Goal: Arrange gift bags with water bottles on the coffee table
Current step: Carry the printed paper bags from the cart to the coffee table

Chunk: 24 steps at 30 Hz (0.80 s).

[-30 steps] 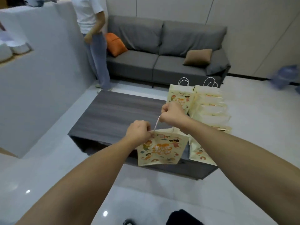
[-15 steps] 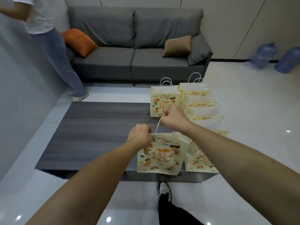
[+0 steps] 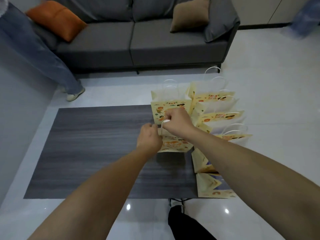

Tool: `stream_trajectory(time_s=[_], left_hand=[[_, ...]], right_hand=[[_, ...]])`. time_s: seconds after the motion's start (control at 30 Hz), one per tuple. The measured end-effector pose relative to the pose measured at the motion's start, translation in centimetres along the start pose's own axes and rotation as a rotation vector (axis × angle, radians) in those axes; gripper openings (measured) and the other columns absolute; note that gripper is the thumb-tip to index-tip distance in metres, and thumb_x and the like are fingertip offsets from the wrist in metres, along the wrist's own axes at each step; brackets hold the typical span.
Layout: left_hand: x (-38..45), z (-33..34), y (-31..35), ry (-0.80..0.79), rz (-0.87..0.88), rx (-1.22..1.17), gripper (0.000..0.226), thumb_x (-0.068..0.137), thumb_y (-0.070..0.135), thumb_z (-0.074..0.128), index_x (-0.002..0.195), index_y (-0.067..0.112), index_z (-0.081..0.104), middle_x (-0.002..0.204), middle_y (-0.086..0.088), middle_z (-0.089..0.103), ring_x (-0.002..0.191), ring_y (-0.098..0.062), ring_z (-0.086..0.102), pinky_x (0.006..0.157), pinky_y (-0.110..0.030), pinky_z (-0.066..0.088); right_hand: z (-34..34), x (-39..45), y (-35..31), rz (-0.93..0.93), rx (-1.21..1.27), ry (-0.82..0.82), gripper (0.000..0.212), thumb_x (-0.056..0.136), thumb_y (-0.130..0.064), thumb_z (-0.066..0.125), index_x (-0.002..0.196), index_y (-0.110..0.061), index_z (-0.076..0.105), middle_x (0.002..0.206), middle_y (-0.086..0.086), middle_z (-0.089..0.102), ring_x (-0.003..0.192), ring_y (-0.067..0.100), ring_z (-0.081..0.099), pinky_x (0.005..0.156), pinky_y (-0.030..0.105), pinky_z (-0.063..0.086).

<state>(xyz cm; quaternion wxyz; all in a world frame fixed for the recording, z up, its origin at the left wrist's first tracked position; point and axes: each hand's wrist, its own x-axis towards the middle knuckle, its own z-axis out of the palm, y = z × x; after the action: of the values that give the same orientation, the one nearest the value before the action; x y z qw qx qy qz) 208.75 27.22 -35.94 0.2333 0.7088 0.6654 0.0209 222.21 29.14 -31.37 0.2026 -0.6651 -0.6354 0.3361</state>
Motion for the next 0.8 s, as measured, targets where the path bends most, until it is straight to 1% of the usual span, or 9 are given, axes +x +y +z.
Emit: stream_trajectory(time_s=[0.07,0.17,0.23,0.37,0.47,0.53,0.63,0.73,0.8], left_hand=[[2.2,0.3,0.2,-0.002,0.004,0.006,0.039,0.093,0.016,0.055,0.131,0.005,0.054,0.139,-0.016,0.046,0.134,-0.033,0.037,0.108,-0.042,0.037],[5.0,0.6,0.8,-0.042,-0.013,0.008,0.054,0.096,0.019,0.055,0.147,0.007,0.041,0.16,-0.019,0.024,0.152,-0.036,0.01,0.123,-0.042,0.011],[5.9,1.2,0.9,-0.046,-0.011,-0.009,0.062,0.095,0.018,0.055,0.152,0.01,0.032,0.164,-0.02,0.014,0.153,-0.037,0.004,0.124,-0.044,0.009],[7.4,3.2,0.7,-0.133,-0.001,-0.032,0.073,0.095,0.019,0.056,0.158,0.016,0.02,0.167,-0.017,0.004,0.154,-0.036,0.0,0.125,-0.044,0.008],[8.2,4.0,0.6,-0.177,0.01,-0.035,0.073,0.094,0.023,0.059,0.158,0.018,0.022,0.167,-0.014,0.006,0.154,-0.033,0.003,0.125,-0.045,0.014],[8.4,4.3,0.4,-0.196,0.01,-0.028,0.072,0.094,0.025,0.06,0.156,0.017,0.026,0.167,-0.014,0.01,0.154,-0.033,0.005,0.125,-0.046,0.016],[8.5,3.9,0.0,-0.198,0.034,-0.031,0.068,0.091,0.025,0.062,0.152,0.016,0.033,0.163,-0.014,0.021,0.151,-0.035,0.015,0.123,-0.049,0.022],[8.4,2.8,-0.2,-0.2,0.071,-0.018,0.063,0.09,0.025,0.064,0.148,0.016,0.04,0.155,-0.011,0.034,0.144,-0.032,0.028,0.119,-0.047,0.03],[8.1,1.6,-0.3,-0.197,0.094,-0.002,0.059,0.091,0.026,0.064,0.145,0.015,0.044,0.148,-0.01,0.04,0.138,-0.03,0.035,0.114,-0.045,0.037]], right_hand=[[-0.4,1.7,0.4,0.001,-0.011,-0.005,0.007,0.073,-0.004,0.063,0.066,-0.004,0.062,0.072,0.016,0.063,0.069,0.027,0.056,0.057,0.032,0.036],[-0.9,4.5,1.2,-0.002,-0.062,-0.006,0.002,0.073,-0.005,0.063,0.071,-0.005,0.063,0.073,0.012,0.062,0.072,0.027,0.055,0.057,0.033,0.035],[-1.0,5.7,1.7,0.013,-0.097,-0.019,0.003,0.073,-0.006,0.062,0.07,-0.007,0.061,0.071,0.01,0.061,0.072,0.029,0.056,0.057,0.033,0.036],[-0.6,7.7,3.6,0.079,-0.137,-0.058,0.023,0.079,-0.01,0.062,0.064,-0.022,0.049,0.074,0.001,0.058,0.079,0.027,0.056,0.062,0.031,0.033],[-0.2,8.0,4.6,0.134,-0.118,-0.028,0.011,0.086,-0.018,0.061,0.078,-0.022,0.054,0.08,-0.001,0.057,0.082,0.024,0.055,0.067,0.029,0.033],[-0.1,8.0,5.0,0.143,-0.091,0.016,0.009,0.087,-0.02,0.061,0.081,-0.021,0.055,0.082,0.0,0.058,0.084,0.026,0.056,0.067,0.03,0.033],[-0.2,7.8,5.2,0.158,-0.087,0.041,0.004,0.087,-0.023,0.064,0.086,-0.02,0.063,0.089,0.004,0.067,0.089,0.028,0.06,0.067,0.03,0.034],[-0.3,7.2,4.6,0.181,-0.112,0.052,0.019,0.087,-0.023,0.066,0.105,-0.02,0.072,0.106,0.004,0.071,0.1,0.027,0.063,0.072,0.031,0.042],[-0.6,6.6,3.8,0.2,-0.131,0.085,0.032,0.088,-0.024,0.067,0.119,-0.021,0.07,0.117,0.004,0.07,0.11,0.027,0.062,0.084,0.033,0.049]])
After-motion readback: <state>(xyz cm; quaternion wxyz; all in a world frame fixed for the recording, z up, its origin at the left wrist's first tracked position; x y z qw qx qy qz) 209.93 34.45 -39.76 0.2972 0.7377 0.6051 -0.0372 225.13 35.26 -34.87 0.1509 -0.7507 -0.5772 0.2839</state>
